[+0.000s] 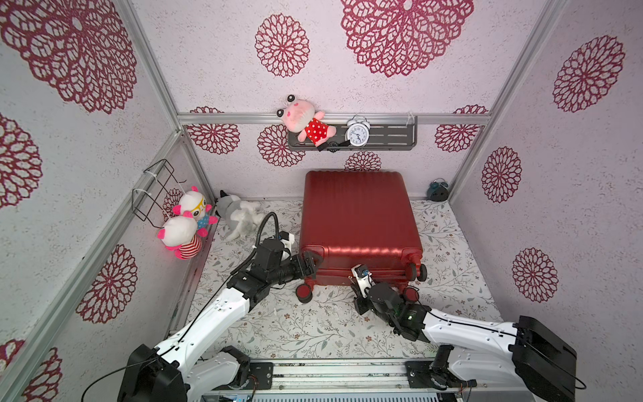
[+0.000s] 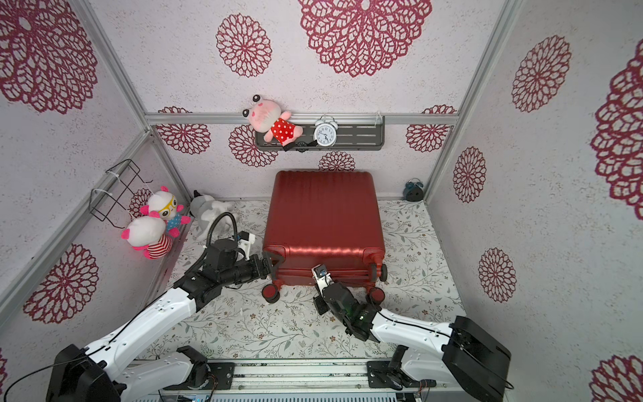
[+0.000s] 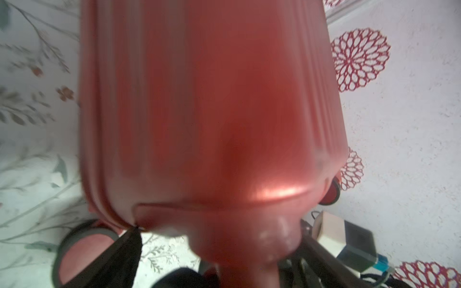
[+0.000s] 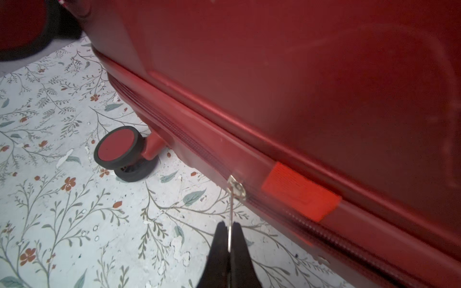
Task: Open the suitcase zippers
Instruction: Unzip the zipper on the suitcase.
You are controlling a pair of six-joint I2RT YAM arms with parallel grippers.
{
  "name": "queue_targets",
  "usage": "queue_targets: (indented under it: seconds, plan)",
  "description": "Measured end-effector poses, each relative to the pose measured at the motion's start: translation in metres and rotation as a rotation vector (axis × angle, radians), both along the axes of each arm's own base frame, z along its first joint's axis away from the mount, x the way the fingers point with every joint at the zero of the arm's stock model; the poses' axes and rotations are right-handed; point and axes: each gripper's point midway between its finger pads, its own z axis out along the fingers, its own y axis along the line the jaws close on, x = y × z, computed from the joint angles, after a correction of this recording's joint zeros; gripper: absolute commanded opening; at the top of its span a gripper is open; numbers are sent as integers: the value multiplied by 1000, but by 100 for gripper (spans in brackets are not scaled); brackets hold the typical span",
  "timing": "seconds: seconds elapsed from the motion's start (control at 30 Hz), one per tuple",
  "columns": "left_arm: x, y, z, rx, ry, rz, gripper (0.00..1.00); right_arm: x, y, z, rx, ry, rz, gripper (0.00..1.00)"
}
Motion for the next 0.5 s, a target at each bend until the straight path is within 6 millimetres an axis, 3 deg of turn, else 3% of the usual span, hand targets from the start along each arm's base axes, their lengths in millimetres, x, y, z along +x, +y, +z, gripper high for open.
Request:
queue_targets:
  seconds: [0.13,0.33,0.4,0.5]
  plan:
    - [-3,-27,3,-30,-29,-39,93,1,-1,0,-11,-11,-17,0]
    - [-3,-43,8,-41,-62,-53,94,5,-20,2,-55,-20,-80,0]
    - [-7,-39,13,-41,-92,-42,95,3,-26,4,-49,-22,-83,0]
    - [-17,-16,27,-28,-140,4,97,-1,-35,5,-28,-22,-87,0]
